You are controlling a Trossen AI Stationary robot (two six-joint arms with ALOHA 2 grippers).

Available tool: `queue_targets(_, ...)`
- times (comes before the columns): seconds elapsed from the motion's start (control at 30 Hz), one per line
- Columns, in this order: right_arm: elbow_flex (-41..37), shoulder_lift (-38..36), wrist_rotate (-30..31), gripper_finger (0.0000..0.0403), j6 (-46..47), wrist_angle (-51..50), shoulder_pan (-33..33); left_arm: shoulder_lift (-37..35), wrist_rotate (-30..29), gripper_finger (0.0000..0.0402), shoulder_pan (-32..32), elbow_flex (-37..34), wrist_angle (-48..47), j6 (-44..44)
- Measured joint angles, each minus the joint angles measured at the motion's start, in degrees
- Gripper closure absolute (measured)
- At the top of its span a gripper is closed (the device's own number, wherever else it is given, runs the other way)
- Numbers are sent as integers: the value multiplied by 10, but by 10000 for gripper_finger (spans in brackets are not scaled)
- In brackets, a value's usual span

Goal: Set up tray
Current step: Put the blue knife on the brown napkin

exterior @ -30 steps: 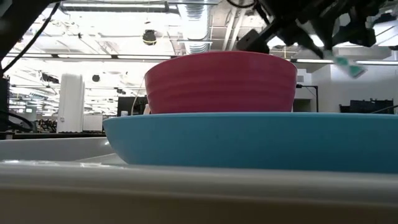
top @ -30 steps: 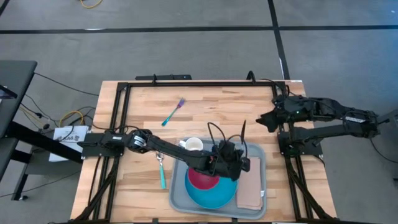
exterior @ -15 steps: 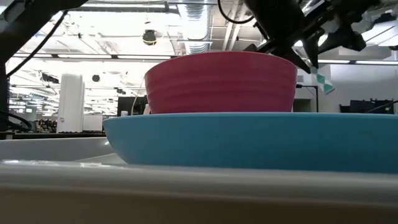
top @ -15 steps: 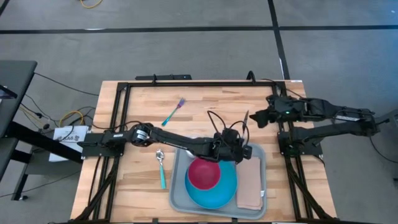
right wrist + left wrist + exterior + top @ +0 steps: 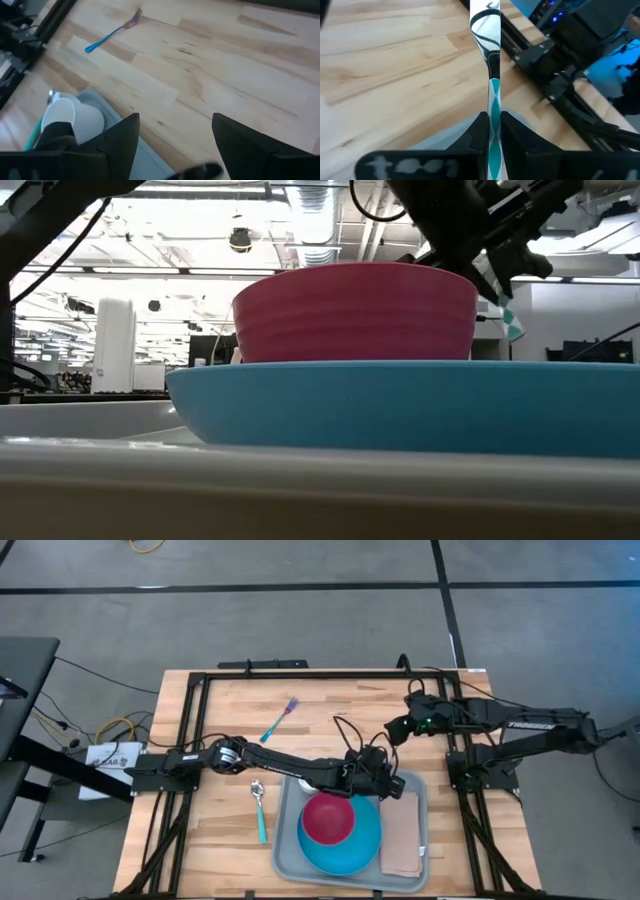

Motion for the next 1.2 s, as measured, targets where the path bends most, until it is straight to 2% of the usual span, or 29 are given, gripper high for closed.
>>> queue_targets(0.23, 0, 1, 12, 159, 25, -1, 4, -13, -36, 390, 5, 0, -72, -24)
queue_targets(0.4, 0, 0, 15, 159, 46, -1, 5, -20, -66, 390, 7, 0, -75, -28)
queue_targets(1.2, 0, 1, -31, 159, 24, 22, 6, -21, -56, 390, 3, 0, -75, -60)
